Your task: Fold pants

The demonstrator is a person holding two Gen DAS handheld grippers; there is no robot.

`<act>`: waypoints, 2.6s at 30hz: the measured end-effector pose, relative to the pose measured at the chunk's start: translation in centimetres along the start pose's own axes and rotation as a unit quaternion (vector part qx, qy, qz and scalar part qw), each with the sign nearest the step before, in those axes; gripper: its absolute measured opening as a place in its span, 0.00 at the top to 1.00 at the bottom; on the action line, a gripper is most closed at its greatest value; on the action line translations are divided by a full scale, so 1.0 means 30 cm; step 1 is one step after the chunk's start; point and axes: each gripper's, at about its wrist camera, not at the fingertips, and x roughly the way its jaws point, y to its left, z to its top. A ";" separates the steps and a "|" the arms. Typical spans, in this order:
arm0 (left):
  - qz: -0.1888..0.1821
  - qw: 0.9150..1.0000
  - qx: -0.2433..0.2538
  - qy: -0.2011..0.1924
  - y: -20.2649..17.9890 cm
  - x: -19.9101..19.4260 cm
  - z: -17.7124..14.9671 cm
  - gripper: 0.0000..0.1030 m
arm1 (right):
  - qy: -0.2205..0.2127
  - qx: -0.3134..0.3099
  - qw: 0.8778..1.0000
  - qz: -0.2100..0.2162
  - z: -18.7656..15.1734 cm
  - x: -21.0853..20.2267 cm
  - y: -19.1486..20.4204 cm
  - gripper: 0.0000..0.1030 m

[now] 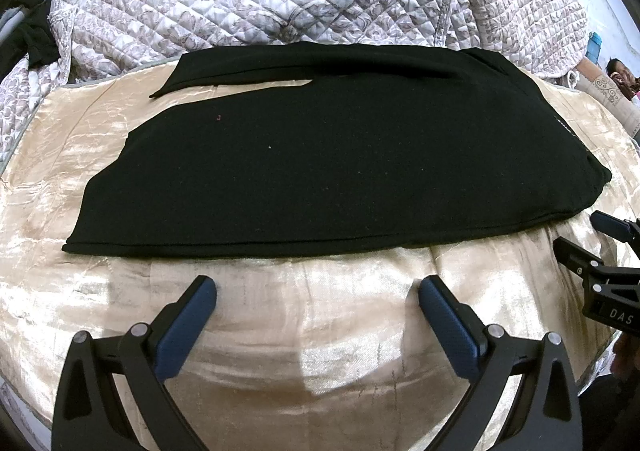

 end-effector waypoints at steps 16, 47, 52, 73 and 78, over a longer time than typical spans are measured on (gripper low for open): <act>0.000 1.000 0.002 -0.002 -0.005 -0.008 -0.005 0.00 | 0.001 0.000 1.000 0.000 0.002 0.001 0.000 0.16; 0.000 1.000 0.003 -0.002 -0.014 -0.009 -0.006 0.01 | 0.002 0.000 1.000 0.005 0.001 -0.009 0.002 0.16; 0.000 1.000 0.003 -0.002 -0.015 -0.010 -0.006 0.01 | 0.002 0.000 1.000 0.005 0.000 -0.012 0.001 0.16; -0.062 0.994 -0.095 -0.010 0.090 -0.036 0.013 0.01 | -0.016 0.066 0.997 0.027 0.028 -0.050 -0.095 0.16; -0.090 0.986 -0.138 -0.012 0.144 -0.027 0.020 0.01 | -0.014 0.146 0.988 0.055 0.021 -0.045 -0.190 0.16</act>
